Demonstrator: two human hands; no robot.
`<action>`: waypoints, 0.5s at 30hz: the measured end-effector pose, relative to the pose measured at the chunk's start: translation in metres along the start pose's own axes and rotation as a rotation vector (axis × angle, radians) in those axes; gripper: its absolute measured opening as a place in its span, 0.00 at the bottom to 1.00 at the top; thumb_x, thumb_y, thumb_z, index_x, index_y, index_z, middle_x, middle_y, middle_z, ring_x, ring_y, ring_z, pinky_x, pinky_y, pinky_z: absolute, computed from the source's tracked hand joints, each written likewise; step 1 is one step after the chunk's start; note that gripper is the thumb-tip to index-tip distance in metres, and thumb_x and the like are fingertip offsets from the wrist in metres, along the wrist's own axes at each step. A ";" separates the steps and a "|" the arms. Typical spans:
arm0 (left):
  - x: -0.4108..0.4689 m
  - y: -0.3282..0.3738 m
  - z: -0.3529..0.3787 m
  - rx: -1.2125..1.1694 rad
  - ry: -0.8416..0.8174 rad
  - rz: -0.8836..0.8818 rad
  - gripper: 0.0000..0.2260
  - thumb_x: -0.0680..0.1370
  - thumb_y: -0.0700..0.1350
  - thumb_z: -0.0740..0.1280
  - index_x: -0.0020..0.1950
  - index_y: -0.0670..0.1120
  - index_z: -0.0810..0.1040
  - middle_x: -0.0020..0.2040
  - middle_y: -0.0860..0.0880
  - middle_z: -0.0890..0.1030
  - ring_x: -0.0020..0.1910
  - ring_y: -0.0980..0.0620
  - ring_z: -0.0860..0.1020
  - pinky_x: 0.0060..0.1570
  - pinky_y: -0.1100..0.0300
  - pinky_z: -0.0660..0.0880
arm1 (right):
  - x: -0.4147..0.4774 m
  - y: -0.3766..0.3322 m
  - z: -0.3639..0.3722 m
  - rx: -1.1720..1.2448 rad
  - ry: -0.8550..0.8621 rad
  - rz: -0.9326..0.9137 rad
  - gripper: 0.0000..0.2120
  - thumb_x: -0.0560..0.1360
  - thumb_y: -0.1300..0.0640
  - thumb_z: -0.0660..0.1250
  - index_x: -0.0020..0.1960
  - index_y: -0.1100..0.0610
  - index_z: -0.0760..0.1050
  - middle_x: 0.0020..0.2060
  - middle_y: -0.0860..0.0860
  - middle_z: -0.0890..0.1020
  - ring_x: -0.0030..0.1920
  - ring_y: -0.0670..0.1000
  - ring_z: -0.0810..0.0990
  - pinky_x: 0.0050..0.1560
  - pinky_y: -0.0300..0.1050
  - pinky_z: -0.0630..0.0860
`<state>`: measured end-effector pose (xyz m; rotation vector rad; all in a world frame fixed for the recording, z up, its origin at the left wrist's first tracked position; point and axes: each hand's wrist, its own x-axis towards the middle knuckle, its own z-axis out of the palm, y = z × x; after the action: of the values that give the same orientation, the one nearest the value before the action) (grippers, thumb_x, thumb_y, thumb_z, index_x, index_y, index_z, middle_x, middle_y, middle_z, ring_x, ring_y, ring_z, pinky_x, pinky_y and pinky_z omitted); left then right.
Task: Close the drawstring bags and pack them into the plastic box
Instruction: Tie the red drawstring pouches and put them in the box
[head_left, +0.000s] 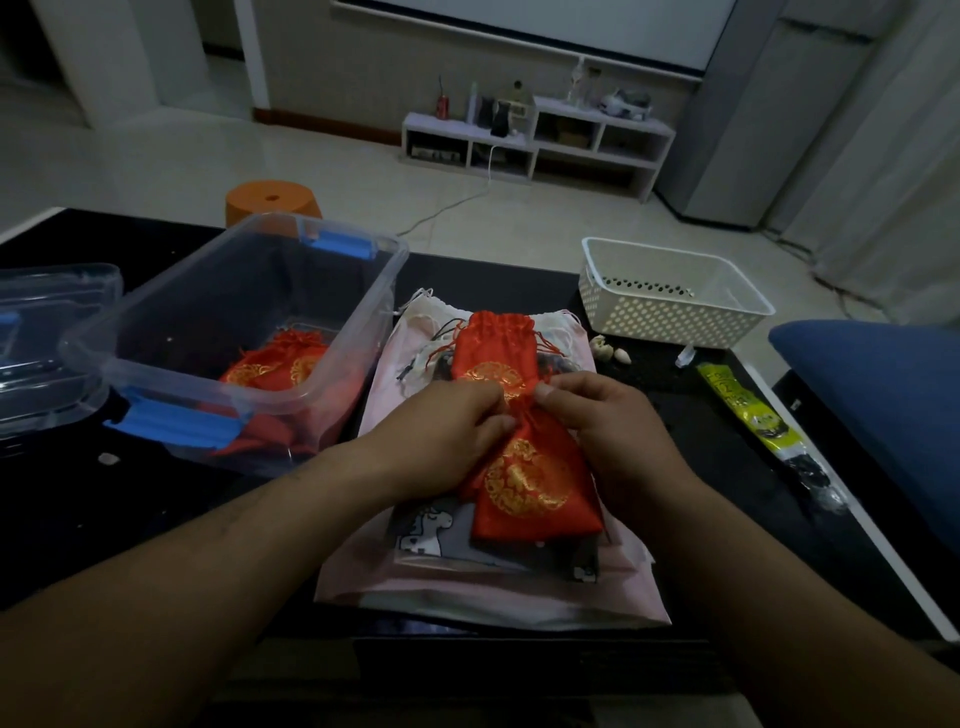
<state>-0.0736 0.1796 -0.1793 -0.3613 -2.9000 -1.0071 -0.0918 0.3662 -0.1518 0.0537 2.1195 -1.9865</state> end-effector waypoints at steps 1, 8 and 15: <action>0.000 0.000 0.002 0.018 -0.007 0.000 0.09 0.83 0.54 0.67 0.45 0.53 0.73 0.40 0.55 0.77 0.40 0.56 0.76 0.42 0.54 0.70 | -0.001 -0.001 0.000 -0.021 0.009 -0.028 0.02 0.76 0.61 0.75 0.44 0.56 0.85 0.41 0.55 0.88 0.40 0.52 0.86 0.43 0.48 0.83; 0.002 0.000 0.000 -0.030 0.043 0.004 0.07 0.84 0.53 0.66 0.48 0.54 0.71 0.40 0.54 0.78 0.40 0.59 0.75 0.38 0.55 0.68 | -0.004 -0.007 -0.006 0.048 -0.045 -0.004 0.05 0.79 0.59 0.73 0.51 0.60 0.85 0.48 0.59 0.88 0.48 0.58 0.88 0.50 0.54 0.86; 0.004 0.004 -0.009 -0.271 0.003 -0.050 0.17 0.85 0.53 0.63 0.39 0.47 0.73 0.36 0.51 0.77 0.36 0.54 0.74 0.44 0.49 0.75 | 0.003 0.003 -0.008 0.324 -0.074 0.226 0.15 0.81 0.61 0.67 0.64 0.68 0.79 0.58 0.68 0.84 0.61 0.68 0.83 0.56 0.61 0.84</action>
<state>-0.0770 0.1780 -0.1695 -0.2991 -2.7851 -1.4114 -0.0957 0.3738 -0.1549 0.2593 1.6482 -2.1327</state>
